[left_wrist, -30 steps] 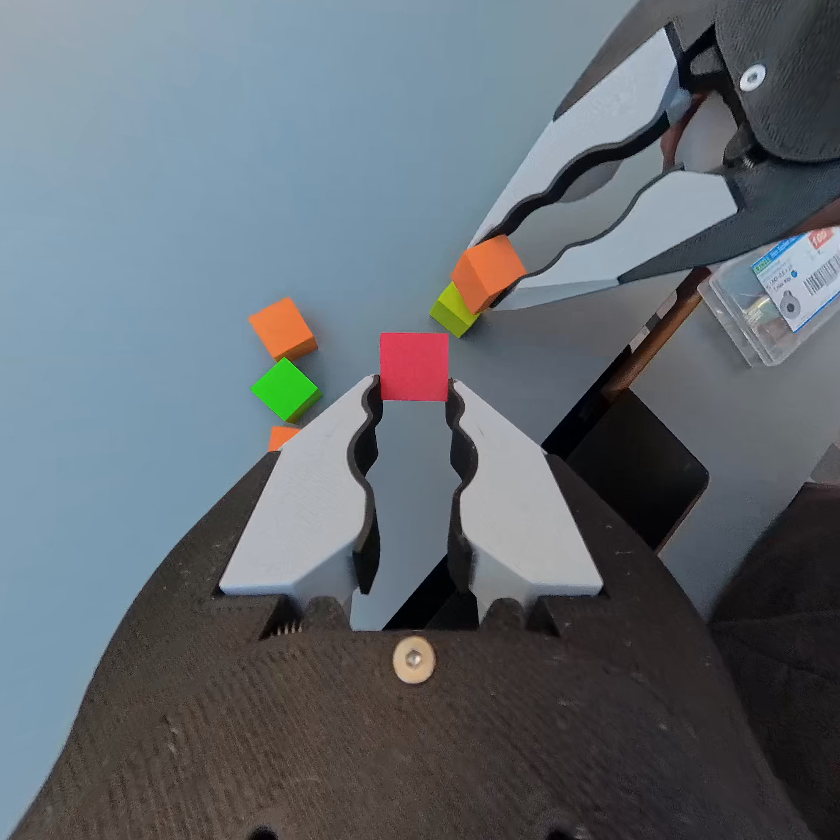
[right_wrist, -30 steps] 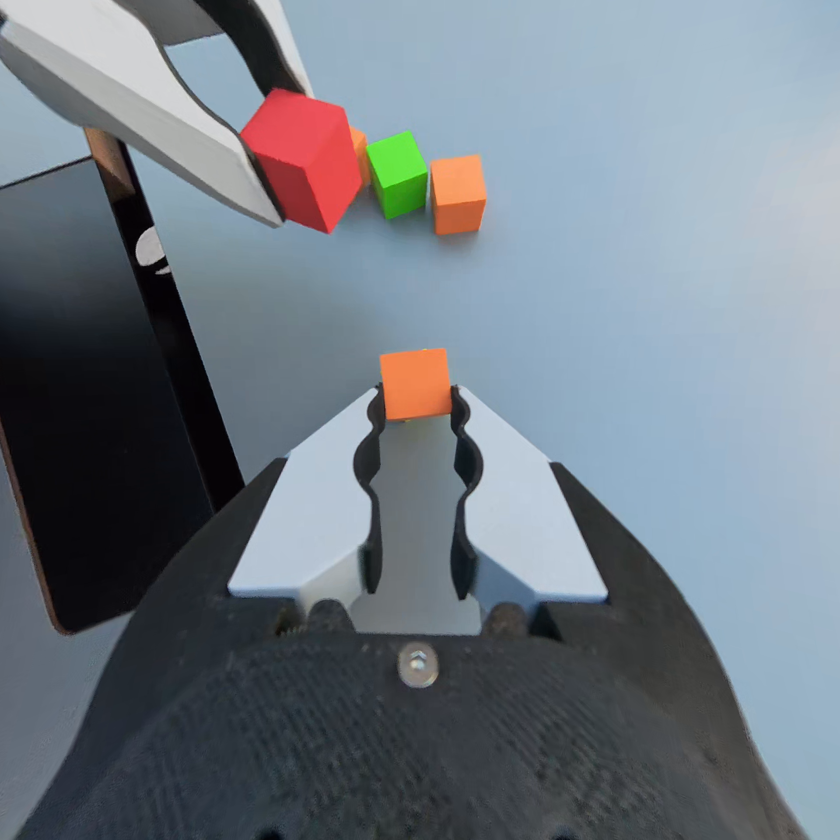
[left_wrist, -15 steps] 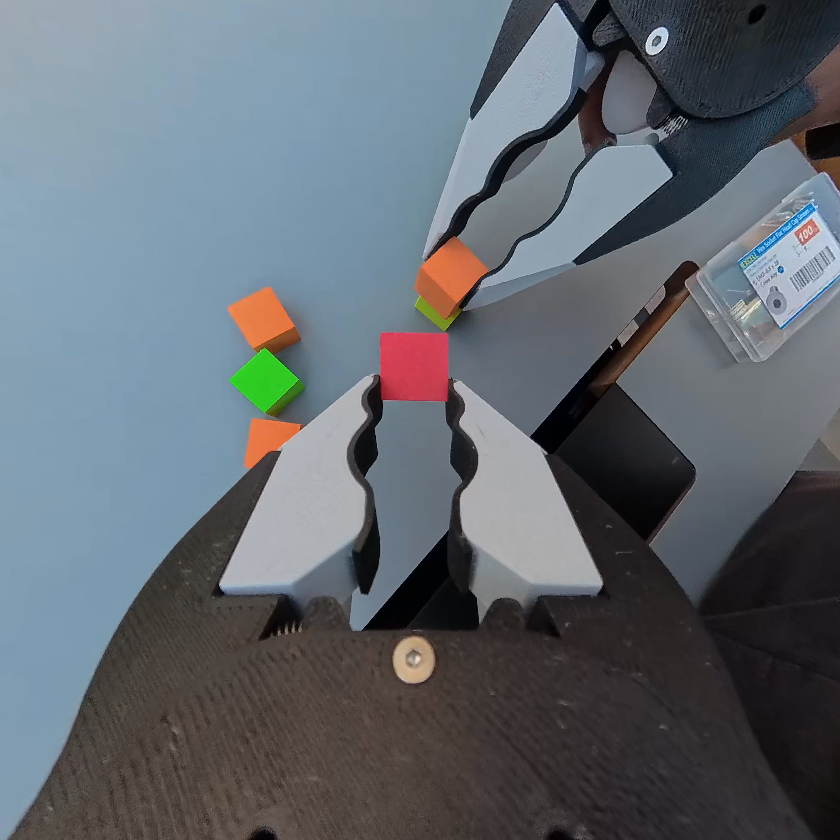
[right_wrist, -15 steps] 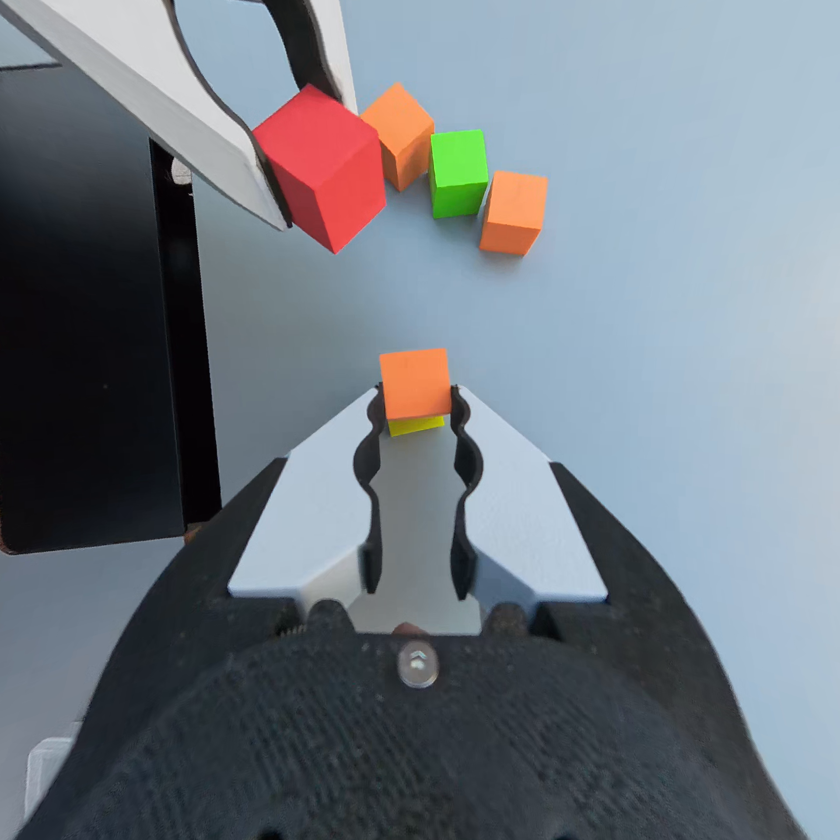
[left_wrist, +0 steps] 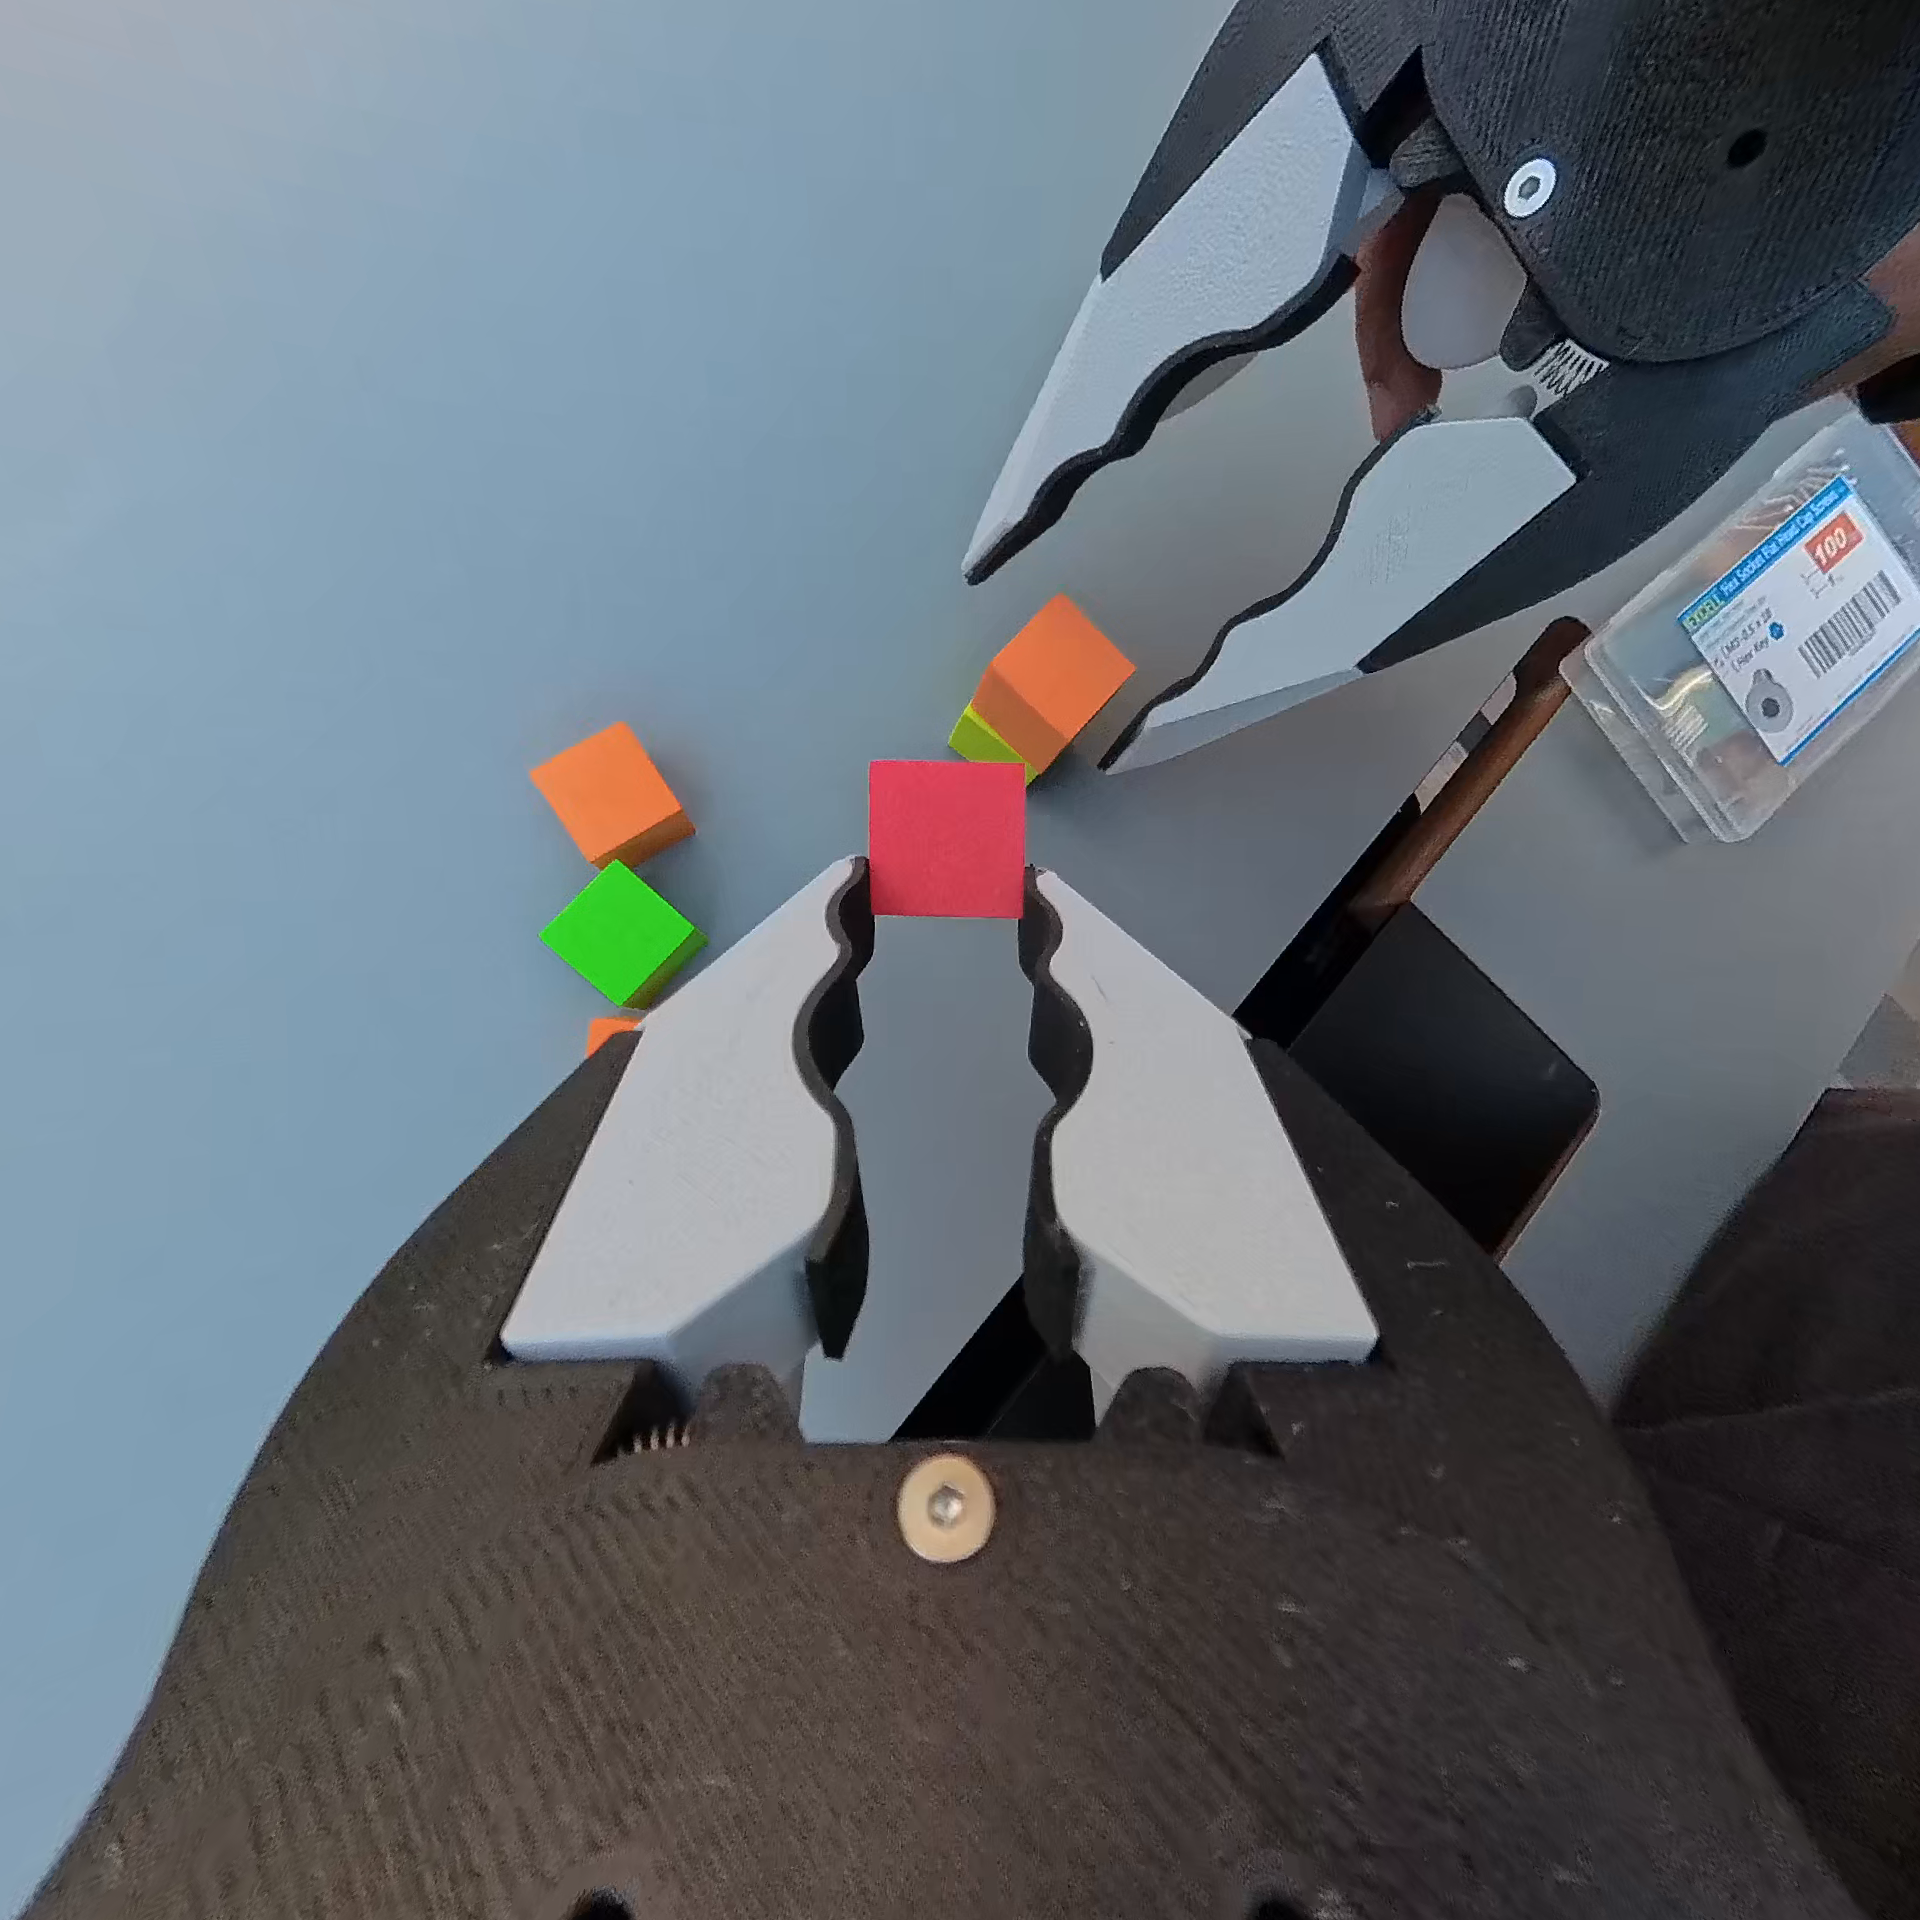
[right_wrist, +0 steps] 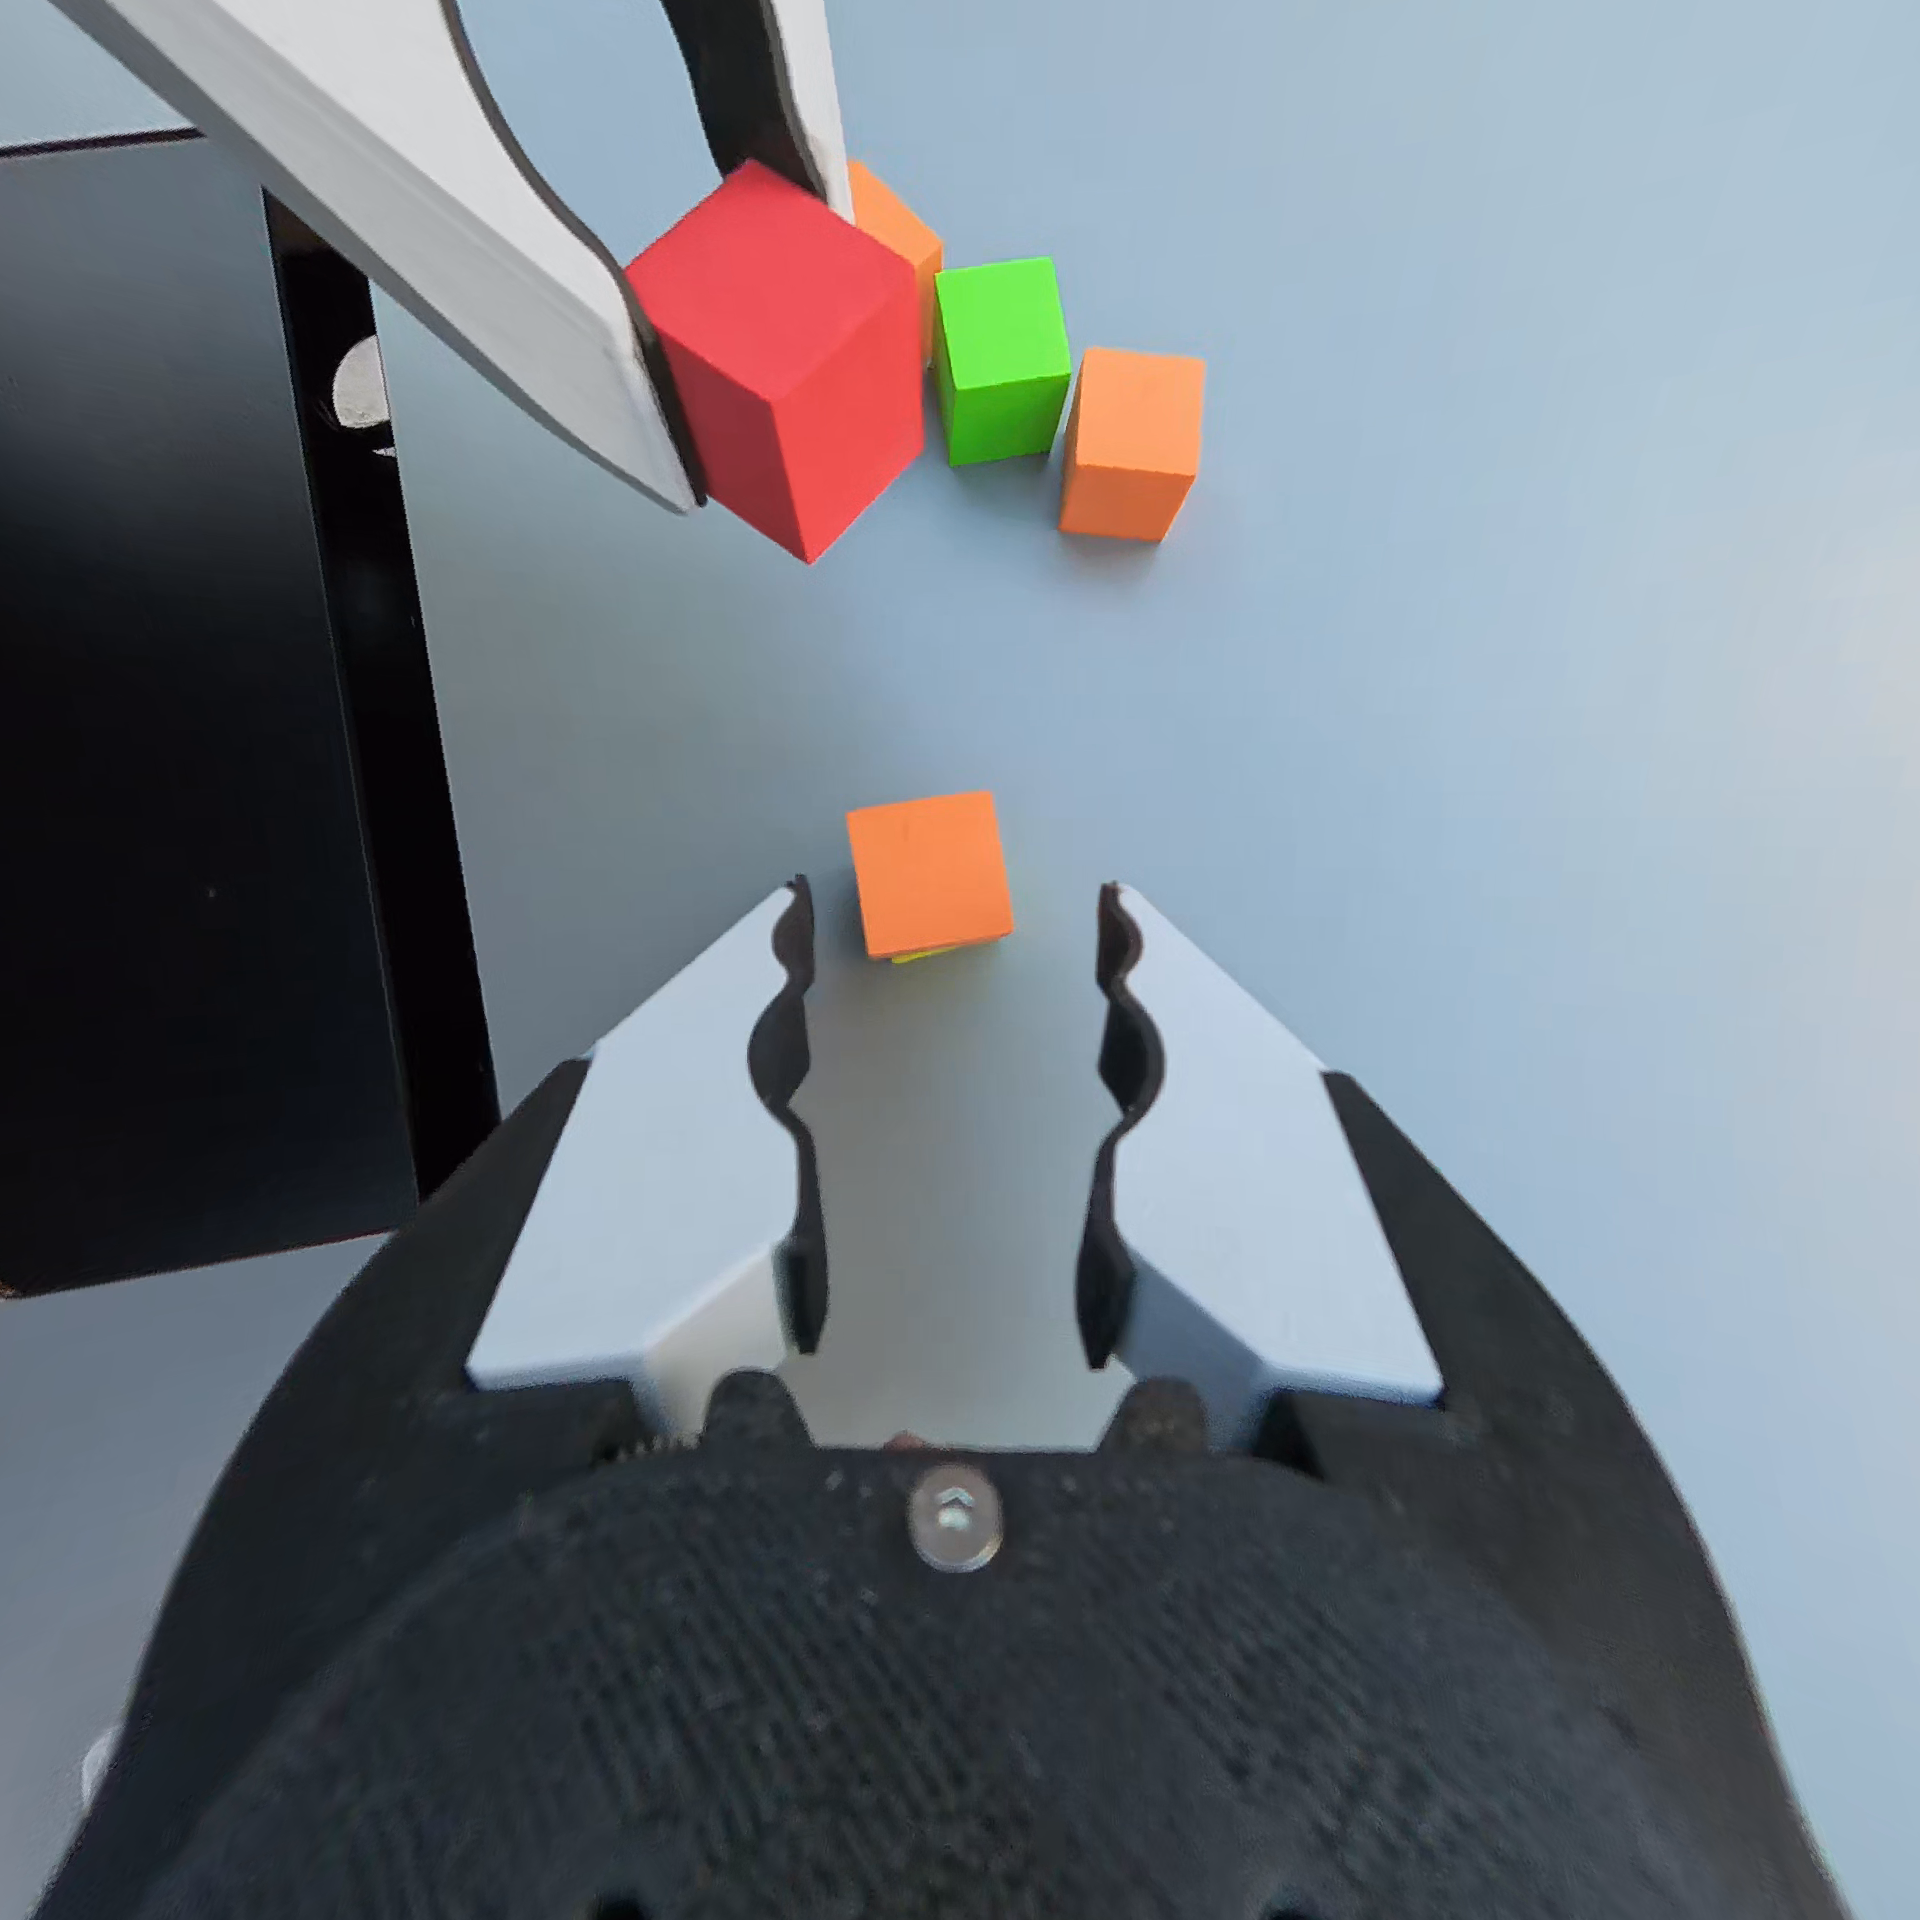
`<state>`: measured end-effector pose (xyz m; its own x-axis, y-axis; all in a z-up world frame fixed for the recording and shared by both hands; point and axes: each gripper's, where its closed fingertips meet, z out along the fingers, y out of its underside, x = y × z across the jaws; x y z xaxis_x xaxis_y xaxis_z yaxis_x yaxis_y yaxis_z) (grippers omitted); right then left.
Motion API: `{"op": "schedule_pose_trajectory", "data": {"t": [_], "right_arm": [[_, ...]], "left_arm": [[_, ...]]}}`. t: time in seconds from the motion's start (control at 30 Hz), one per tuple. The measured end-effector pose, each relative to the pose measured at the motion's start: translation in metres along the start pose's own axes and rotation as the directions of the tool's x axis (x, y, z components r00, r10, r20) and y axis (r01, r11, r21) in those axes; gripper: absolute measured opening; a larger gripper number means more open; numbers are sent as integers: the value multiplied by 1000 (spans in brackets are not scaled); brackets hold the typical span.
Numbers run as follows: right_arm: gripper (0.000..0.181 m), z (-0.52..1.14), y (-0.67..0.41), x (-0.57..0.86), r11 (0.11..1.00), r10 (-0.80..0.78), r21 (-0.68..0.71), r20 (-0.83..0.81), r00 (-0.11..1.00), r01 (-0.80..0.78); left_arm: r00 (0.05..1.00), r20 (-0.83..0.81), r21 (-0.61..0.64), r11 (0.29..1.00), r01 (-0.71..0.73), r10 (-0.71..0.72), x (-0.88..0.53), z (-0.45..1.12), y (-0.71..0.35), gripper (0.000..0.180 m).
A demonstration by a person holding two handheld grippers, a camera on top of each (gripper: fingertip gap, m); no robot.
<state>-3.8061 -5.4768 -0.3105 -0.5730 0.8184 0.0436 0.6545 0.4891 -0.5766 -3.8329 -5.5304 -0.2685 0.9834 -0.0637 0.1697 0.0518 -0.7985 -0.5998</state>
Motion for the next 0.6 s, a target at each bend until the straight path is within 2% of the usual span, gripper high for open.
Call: {"op": "schedule_pose_trajectory", "data": {"t": [0.2,0.33,0.6], "right_arm": [[64,-14,8,4,997,82,6,-65,995,-82],[63,-25,14,2,984,175,38,-111,978,-171],[59,-46,20,-6,951,303,106,-164,939,-289]], "left_arm": [[997,-69,43,999,-19,22,15,9,-17,25],[985,-101,62,989,-133,139,28,23,-31,26],[952,-144,-29,960,-277,270,31,47,-27,26]]}}
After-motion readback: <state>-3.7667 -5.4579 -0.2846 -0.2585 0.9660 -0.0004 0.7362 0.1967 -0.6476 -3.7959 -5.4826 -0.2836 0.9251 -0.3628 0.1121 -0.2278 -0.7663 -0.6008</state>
